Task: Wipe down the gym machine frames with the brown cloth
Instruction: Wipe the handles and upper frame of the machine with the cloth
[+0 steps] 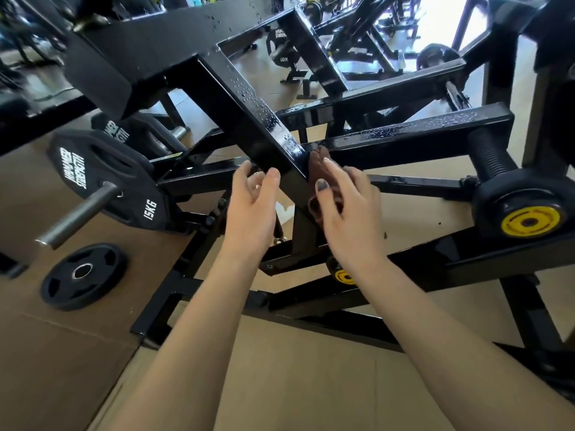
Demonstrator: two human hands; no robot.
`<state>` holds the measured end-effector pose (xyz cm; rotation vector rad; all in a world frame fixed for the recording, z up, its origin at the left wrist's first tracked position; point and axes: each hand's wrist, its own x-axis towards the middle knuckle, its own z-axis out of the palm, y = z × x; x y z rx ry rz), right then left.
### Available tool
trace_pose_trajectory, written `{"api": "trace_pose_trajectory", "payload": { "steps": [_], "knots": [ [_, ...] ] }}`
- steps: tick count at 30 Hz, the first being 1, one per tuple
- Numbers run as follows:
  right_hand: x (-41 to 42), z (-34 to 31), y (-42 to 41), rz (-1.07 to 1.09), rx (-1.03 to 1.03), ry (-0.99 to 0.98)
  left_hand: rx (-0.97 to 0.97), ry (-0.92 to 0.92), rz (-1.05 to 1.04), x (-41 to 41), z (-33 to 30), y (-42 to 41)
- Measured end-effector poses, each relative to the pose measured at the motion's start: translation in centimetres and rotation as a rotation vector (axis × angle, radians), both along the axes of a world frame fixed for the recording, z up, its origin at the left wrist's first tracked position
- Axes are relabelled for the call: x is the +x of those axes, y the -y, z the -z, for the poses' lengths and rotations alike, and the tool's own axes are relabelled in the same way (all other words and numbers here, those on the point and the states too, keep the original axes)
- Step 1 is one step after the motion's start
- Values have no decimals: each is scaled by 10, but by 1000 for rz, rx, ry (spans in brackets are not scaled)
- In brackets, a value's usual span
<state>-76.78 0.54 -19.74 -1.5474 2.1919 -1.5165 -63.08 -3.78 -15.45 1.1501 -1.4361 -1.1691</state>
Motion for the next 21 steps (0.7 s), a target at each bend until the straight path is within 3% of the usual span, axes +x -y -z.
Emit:
{"api": "trace_pose_trajectory", "payload": {
  "steps": [4, 9, 12, 14, 21],
  "knots": [
    [11, -9, 7, 28, -82, -76, 9, -109, 1, -6, 0, 3],
    [47, -52, 30, -84, -284, -274, 0, -181, 34, -1, 0, 6],
    [45, -49, 30, -122, -248, -375, 41, -217, 50, 3, -1, 14],
    [28, -31, 18, -158, -195, -314, 62, -241, 47, 2, 0, 17],
    [-34, 32, -25, -69, 147, 239, 137, -365, 82, -12, -1, 21]
  ]
}}
